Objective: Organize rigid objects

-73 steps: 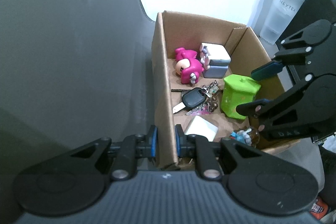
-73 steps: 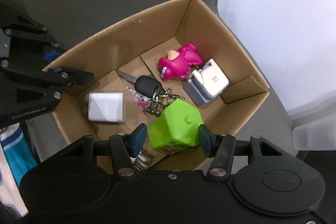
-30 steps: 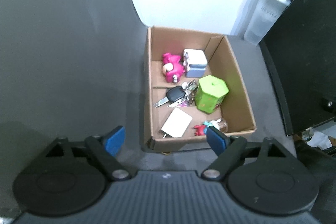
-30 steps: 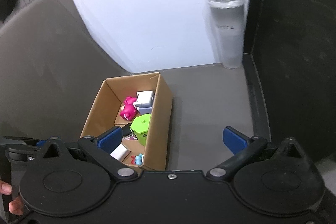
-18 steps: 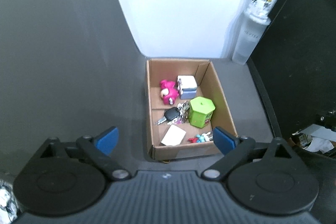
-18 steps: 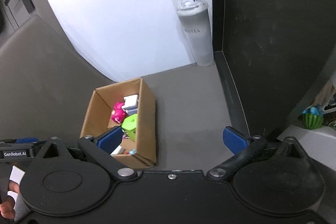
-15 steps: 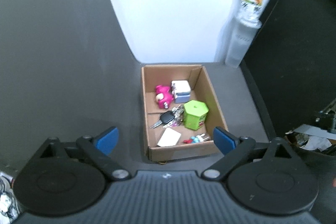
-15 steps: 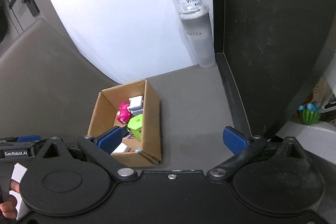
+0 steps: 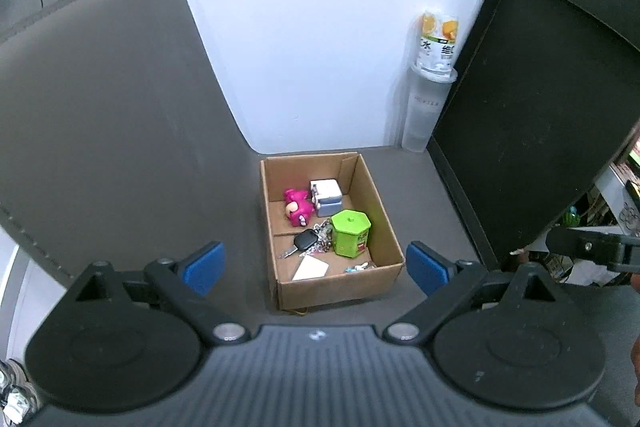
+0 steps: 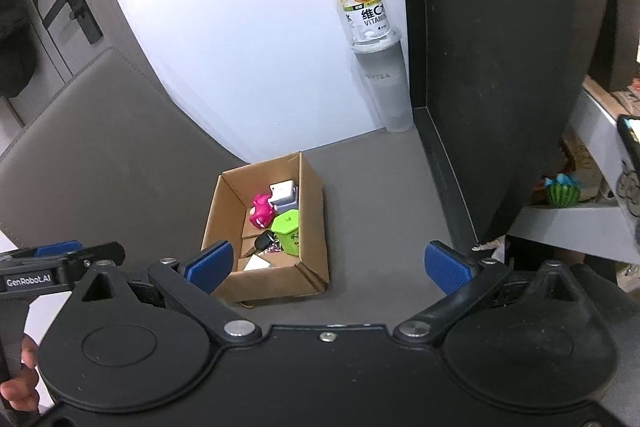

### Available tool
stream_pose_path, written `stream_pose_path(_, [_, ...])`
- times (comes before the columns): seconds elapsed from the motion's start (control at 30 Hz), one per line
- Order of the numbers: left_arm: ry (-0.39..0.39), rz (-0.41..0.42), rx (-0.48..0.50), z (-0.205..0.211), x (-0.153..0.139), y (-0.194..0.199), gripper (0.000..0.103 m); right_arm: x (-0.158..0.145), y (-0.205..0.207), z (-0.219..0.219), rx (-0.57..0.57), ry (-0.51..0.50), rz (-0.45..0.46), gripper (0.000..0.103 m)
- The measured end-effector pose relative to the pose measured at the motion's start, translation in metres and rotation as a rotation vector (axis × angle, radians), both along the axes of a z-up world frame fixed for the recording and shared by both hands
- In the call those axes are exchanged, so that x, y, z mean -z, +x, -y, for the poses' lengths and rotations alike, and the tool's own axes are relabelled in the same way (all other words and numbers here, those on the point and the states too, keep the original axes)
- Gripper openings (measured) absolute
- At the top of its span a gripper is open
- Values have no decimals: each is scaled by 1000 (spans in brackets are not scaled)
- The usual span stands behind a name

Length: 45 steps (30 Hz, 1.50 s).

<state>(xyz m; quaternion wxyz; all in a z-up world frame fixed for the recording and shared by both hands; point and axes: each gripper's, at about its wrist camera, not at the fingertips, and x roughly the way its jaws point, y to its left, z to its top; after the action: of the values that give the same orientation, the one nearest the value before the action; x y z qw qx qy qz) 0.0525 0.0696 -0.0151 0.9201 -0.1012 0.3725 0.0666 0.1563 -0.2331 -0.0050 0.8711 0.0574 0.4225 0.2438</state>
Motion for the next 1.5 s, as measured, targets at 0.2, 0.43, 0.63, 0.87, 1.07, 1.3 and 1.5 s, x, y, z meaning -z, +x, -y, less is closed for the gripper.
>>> stream_pose_path(0.2, [2, 20, 12, 8, -10, -17, 96, -4, -20, 0, -21, -35, 17, 103])
stream_pose_path(0.43, [2, 35, 43, 19, -13, -34, 96, -6, -38, -4, -46, -56, 22, 103])
stream_pose_path(0.63, [-20, 30, 51, 22, -7, -42, 96, -7, -46, -7, -61, -72, 22, 103])
stream_pose_path(0.87, [-26, 33, 51, 21, -1, -46, 96, -6, -47, -12, -64, -89, 28, 103])
stream_pose_path(1.07, [-27, 50, 47, 19, -2, -48, 96, -5, -48, -13, -57, -96, 24, 103])
stream_pose_path(1.3, [-37, 50, 50, 20, -3, -49, 96, -4, -48, -14, -51, -97, 21, 103])
stream_pose_path(1.5, [-43, 48, 52, 19, -3, -48, 96, -3, -49, -13, -44, -96, 19, 103])
